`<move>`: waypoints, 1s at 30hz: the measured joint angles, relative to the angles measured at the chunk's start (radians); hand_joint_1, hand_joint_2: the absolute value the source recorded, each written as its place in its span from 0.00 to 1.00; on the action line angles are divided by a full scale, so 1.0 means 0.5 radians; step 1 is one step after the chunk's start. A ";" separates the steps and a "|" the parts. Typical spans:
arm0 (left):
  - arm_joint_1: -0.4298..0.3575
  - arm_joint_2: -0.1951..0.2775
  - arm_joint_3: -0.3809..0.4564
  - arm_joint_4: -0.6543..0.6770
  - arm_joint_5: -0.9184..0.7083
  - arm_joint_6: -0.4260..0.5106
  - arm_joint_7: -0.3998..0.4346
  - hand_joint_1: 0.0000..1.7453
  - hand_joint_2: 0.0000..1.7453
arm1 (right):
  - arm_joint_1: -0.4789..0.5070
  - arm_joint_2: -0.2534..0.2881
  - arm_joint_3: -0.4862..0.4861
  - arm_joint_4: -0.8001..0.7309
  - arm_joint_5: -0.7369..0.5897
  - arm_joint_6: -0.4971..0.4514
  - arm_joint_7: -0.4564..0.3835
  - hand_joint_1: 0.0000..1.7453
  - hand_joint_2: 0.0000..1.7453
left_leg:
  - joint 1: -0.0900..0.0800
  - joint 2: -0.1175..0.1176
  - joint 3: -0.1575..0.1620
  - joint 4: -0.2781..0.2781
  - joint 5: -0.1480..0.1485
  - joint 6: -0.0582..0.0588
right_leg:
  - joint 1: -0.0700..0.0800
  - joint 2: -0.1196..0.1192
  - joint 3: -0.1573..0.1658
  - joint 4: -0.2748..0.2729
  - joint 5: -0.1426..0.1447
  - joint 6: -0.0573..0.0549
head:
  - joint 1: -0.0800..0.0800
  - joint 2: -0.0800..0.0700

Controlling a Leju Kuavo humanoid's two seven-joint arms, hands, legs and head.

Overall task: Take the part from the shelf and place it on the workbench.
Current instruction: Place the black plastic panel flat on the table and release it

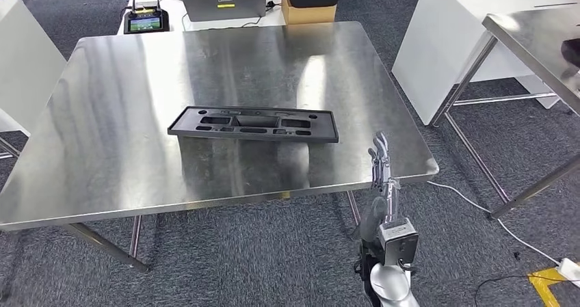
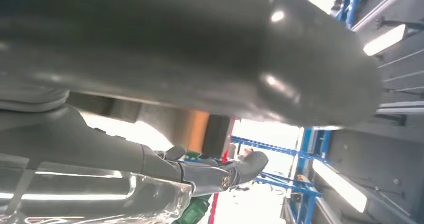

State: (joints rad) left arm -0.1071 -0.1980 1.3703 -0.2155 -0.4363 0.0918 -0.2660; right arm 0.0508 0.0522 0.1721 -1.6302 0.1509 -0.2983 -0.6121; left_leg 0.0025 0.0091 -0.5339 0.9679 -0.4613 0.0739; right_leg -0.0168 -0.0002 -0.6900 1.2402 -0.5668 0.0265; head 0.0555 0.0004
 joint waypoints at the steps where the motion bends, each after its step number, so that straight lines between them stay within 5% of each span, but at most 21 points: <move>1: 0.000 0.000 0.000 0.000 0.004 -0.002 0.000 0.00 0.00 | 0.001 -0.003 -0.003 0.010 0.002 0.006 -0.009 0.00 0.00 | -0.002 0.003 -0.026 0.003 0.020 -0.001 | 0.000 0.000 0.010 0.062 -0.005 0.017 | 0.000 0.000; 2: 0.000 0.000 0.000 0.000 0.009 -0.003 -0.001 0.00 0.00 | 0.003 -0.006 -0.006 0.020 0.004 0.014 -0.019 0.00 0.00 | -0.003 0.005 -0.052 0.009 0.039 -0.005 | 0.000 0.000 0.058 0.052 0.024 0.040 | 0.000 0.000; 4: 0.000 0.000 0.000 0.000 0.015 -0.004 -0.002 0.00 0.00 | 0.004 -0.011 -0.007 0.034 0.010 0.023 -0.033 0.00 0.00 | -0.003 0.006 -0.097 0.031 0.067 -0.016 | -0.001 0.000 0.247 -0.181 0.099 0.070 | 0.000 0.000; 6: -0.001 -0.001 0.001 0.000 0.017 -0.004 -0.004 0.00 0.00 | 0.003 -0.012 -0.007 0.042 0.015 0.026 -0.038 0.00 0.00 | -0.010 0.005 -0.134 0.057 0.088 -0.035 | 0.010 0.000 0.426 -0.451 0.099 0.057 | -0.001 0.000; 8: -0.001 -0.001 0.001 0.000 0.019 -0.005 -0.006 0.00 0.00 | 0.004 -0.014 -0.007 0.047 0.019 0.028 -0.044 0.00 0.00 | -0.017 0.006 -0.152 0.068 0.112 -0.057 | 0.024 0.002 0.465 -0.544 0.079 0.029 | -0.002 0.000; 10: 0.002 0.000 0.001 0.000 0.023 -0.005 -0.006 0.00 0.00 | 0.006 -0.017 -0.007 0.054 0.022 0.030 -0.052 0.00 0.00 | -0.014 0.000 -0.168 0.080 0.111 -0.079 | 0.005 -0.002 0.431 -0.544 0.102 -0.006 | -0.002 0.000; 11: 0.003 0.000 0.001 0.000 0.025 -0.005 -0.006 0.00 0.00 | 0.008 -0.017 -0.006 0.057 0.023 0.031 -0.054 0.00 0.00 | -0.010 -0.005 -0.185 0.115 0.062 -0.091 | -0.006 -0.006 0.415 -0.546 0.121 -0.030 | -0.004 0.000; 14: 0.007 0.001 0.001 0.000 0.024 -0.005 0.000 0.00 0.00 | 0.019 -0.016 -0.005 0.061 0.023 0.032 -0.055 0.00 0.00 | 0.008 -0.015 -0.271 0.416 -0.228 -0.128 | -0.013 -0.015 0.354 -0.546 0.185 -0.070 | -0.010 0.000; 16: 0.007 0.002 0.001 0.000 0.018 -0.005 0.008 0.00 0.00 | 0.031 -0.014 -0.006 0.061 0.029 0.032 -0.050 0.00 0.00 | 0.019 -0.015 -0.293 0.611 -0.294 -0.145 | -0.012 -0.017 0.307 -0.539 0.226 -0.063 | -0.010 0.000; 17: 0.007 0.002 0.001 0.000 0.014 -0.005 0.012 0.00 0.00 | 0.039 -0.012 -0.006 0.061 0.036 0.032 -0.044 0.00 0.00 | 0.026 -0.015 -0.262 0.623 -0.258 -0.150 | -0.014 -0.018 0.279 -0.532 0.243 -0.055 | -0.010 0.000; 19: 0.006 0.002 0.001 0.000 0.009 -0.005 0.018 0.00 0.00 | 0.052 -0.007 -0.007 0.060 0.051 0.032 -0.032 0.00 0.00 | 0.039 -0.015 -0.099 0.443 -0.149 -0.155 | -0.020 -0.018 0.230 -0.511 0.270 -0.036 | -0.011 0.000; 22: 0.001 0.002 -0.001 0.000 0.005 -0.008 0.020 0.00 0.00 | 0.056 -0.001 -0.009 0.053 0.058 0.032 -0.025 0.00 0.00 | 0.038 -0.033 0.142 0.090 -0.150 -0.143 | -0.014 -0.016 0.196 -0.488 0.304 0.007 | -0.007 0.000; 26: 0.002 0.002 -0.004 0.001 0.004 -0.011 0.023 0.00 0.00 | 0.062 0.002 -0.011 0.050 0.060 0.034 -0.022 0.00 0.00 | 0.016 -0.029 0.101 0.056 -0.112 -0.069 | -0.009 -0.013 0.168 -0.469 0.325 0.058 | -0.004 0.000; 28: 0.002 0.002 -0.006 0.001 0.003 -0.010 0.024 0.00 0.00 | 0.066 0.002 -0.013 0.050 0.066 0.045 -0.019 0.00 0.00 | 0.011 -0.016 0.041 0.049 -0.062 -0.025 | -0.010 -0.010 0.103 -0.328 0.184 0.039 | 0.001 0.000; 30: 0.002 0.002 -0.009 0.001 0.000 -0.010 0.025 0.00 0.00 | 0.066 0.002 -0.014 0.055 0.075 0.065 -0.015 0.00 0.00 | 0.000 -0.010 -0.026 0.050 -0.012 -0.006 | -0.009 -0.008 0.034 -0.076 0.000 0.017 | 0.007 0.000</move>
State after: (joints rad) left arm -0.1063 -0.1967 1.3660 -0.2152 -0.4364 0.0866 -0.2537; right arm 0.0839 0.0534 0.1653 -1.6027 0.1885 -0.2656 -0.6194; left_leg 0.0027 0.0042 -0.5470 0.9931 -0.4675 0.0710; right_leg -0.0215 -0.0044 -0.6730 1.2024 -0.5666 0.0351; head 0.0588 0.0004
